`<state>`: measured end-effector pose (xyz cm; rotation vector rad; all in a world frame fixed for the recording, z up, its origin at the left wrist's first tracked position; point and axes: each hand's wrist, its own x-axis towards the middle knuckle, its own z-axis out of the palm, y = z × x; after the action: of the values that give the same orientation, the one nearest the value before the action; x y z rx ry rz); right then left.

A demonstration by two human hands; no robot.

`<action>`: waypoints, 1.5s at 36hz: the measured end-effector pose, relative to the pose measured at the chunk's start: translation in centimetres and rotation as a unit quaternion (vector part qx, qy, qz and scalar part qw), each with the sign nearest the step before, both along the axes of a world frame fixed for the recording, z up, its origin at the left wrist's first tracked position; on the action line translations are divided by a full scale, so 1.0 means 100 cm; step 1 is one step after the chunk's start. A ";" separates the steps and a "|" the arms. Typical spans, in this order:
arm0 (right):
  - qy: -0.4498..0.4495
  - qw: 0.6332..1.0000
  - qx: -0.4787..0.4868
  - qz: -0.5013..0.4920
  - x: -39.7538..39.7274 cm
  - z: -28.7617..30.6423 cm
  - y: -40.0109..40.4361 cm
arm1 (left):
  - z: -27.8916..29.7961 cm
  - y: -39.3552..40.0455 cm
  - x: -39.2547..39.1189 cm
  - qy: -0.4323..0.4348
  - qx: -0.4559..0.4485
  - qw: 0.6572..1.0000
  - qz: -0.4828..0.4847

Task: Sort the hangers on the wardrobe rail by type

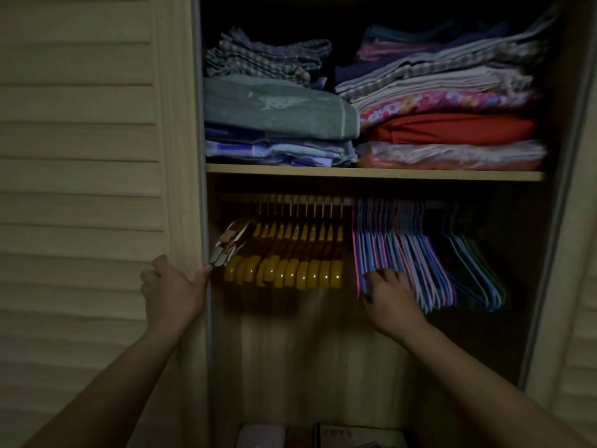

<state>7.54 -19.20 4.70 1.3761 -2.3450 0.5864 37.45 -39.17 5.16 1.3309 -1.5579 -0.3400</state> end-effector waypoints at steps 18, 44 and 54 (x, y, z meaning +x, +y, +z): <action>0.074 0.976 -0.192 -0.070 -0.160 0.012 0.151 | -0.002 0.137 -0.165 -0.039 -0.053 0.995 -0.071; -0.242 0.950 -0.200 0.001 -0.299 0.026 0.240 | 0.043 0.326 -0.422 -0.284 -0.127 0.914 -0.261; -0.327 0.931 -0.153 0.047 -0.303 0.021 0.257 | 0.046 0.359 -0.452 -0.286 -0.108 0.918 -0.252</action>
<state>-22.71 6.51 6.76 1.2795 -2.5026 1.5724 -7.77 -3.22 9.80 0.8726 -2.3637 -0.0770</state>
